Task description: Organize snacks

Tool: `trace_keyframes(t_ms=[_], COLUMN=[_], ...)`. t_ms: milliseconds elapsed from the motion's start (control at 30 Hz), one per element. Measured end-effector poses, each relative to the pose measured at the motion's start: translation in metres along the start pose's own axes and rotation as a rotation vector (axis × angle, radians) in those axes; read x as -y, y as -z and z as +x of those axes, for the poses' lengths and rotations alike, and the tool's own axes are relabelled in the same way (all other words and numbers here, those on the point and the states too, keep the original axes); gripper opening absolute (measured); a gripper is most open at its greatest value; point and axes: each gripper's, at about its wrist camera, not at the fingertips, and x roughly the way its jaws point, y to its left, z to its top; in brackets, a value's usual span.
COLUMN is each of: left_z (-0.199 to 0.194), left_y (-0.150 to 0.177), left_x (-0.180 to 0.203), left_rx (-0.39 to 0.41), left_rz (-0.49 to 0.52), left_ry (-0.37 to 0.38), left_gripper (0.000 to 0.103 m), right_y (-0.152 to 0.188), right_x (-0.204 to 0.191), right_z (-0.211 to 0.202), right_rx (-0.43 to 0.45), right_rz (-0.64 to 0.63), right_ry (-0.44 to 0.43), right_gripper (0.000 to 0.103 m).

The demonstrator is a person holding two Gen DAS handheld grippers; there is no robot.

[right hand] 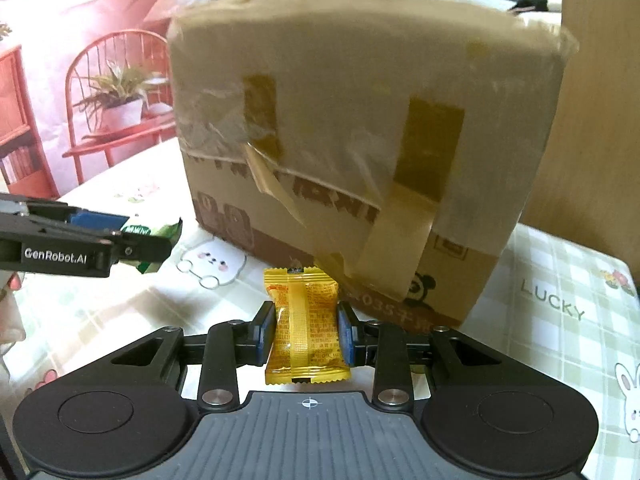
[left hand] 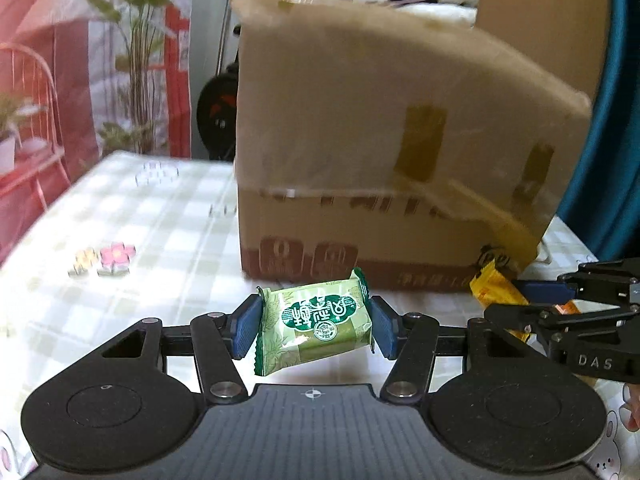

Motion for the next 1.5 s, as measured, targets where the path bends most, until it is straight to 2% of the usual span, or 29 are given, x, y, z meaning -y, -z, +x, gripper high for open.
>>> trace_keyframes(t_ms=[233, 567, 700, 767, 900, 1033, 1133, 1200, 1333, 1433, 1500], left_z=[-0.03, -0.065, -0.071, -0.074, -0.079, -0.077, -0.071, -0.066, -0.058, -0.056, -0.056], left_y=[-0.027, -0.071, -0.094, -0.104, -0.119, -0.117, -0.106, -0.099, -0.091, -0.088, -0.087], left_x=[-0.002, 0.004, 0.008, 0.009, 0.01, 0.012, 0.013, 0.011, 0.007, 0.007, 0.006], left_rx=[0.089, 0.235, 0.293, 0.319, 0.352, 0.348, 0.316, 0.291, 0.258, 0.251, 0.249], left_rz=[0.037, 0.07, 0.089, 0.09, 0.093, 0.087, 0.088, 0.083, 0.065, 0.067, 0.072], left_ry=[0.018, 0.042, 0.048, 0.053, 0.059, 0.064, 0.07, 0.073, 0.081, 0.081, 0.081], left_gripper=[0.06, 0.06, 0.06, 0.06, 0.06, 0.06, 0.06, 0.06, 0.06, 0.06, 0.06], right_y=[-0.013, -0.053, -0.071, -0.081, -0.09, -0.082, -0.062, -0.048, -0.015, 0.001, 0.006], right_x=[-0.01, -0.002, 0.007, 0.011, 0.014, 0.018, 0.017, 0.018, 0.022, 0.028, 0.034], right_z=[-0.03, -0.086, -0.101, -0.106, -0.112, -0.103, -0.086, -0.071, -0.035, -0.011, 0.002], right_rx=[0.071, 0.292, 0.349, 0.37, 0.374, 0.309, 0.21, 0.132, -0.042, -0.113, -0.134], right_rz=[-0.038, -0.065, -0.071, -0.064, -0.085, -0.089, -0.103, -0.081, -0.023, 0.074, 0.152], right_ry=[-0.004, -0.027, -0.032, -0.039, -0.015, -0.021, -0.038, -0.046, -0.05, -0.042, -0.036], right_gripper=[0.029, 0.03, 0.029, 0.006, 0.006, 0.007, 0.009, 0.014, 0.032, 0.038, 0.048])
